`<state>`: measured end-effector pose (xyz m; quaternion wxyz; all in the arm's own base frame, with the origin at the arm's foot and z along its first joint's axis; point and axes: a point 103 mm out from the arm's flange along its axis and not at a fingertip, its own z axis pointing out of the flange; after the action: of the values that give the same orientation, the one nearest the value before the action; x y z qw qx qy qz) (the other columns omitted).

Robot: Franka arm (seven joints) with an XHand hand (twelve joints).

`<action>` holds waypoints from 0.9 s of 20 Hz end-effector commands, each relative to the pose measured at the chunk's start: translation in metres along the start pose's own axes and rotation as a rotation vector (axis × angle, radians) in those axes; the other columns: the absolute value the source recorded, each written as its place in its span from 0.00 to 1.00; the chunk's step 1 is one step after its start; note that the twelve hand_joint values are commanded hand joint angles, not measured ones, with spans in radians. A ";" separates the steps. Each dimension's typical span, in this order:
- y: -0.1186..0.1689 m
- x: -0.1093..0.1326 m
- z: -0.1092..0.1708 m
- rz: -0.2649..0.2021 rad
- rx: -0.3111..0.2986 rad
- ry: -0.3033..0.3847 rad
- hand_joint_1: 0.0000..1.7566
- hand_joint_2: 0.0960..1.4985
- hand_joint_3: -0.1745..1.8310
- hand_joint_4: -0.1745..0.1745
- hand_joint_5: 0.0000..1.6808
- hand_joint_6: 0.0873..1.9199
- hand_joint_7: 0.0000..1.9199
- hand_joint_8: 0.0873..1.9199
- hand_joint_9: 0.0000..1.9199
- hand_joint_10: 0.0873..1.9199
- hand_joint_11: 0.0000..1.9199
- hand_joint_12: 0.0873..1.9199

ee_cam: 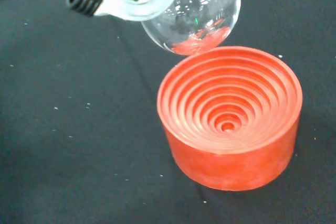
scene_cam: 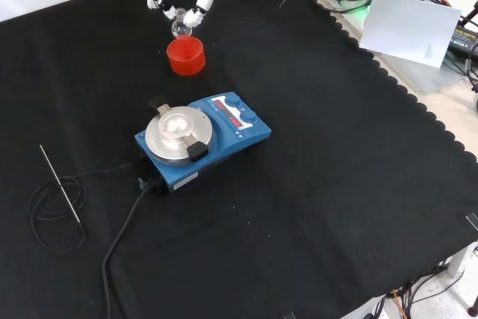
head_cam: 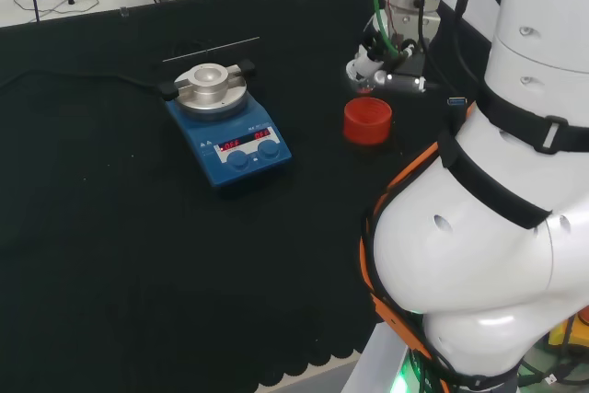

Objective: Place the round-bottom flask on the heater.

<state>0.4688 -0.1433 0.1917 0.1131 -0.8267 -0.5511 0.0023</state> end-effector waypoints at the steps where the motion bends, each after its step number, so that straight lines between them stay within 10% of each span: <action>1: -0.011 0.022 -0.016 -0.033 0.007 -0.021 0.60 0.45 0.48 0.92 0.59 0.61 0.23 0.28 0.33 0.27 0.13 0.68; 18: 0.009 0.136 -0.038 -0.188 0.073 -0.098 0.60 0.44 0.49 0.93 0.60 0.60 0.23 0.28 0.33 0.27 0.13 0.68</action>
<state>0.5115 -0.0712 0.2412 0.1079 -0.7894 -0.6038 0.0258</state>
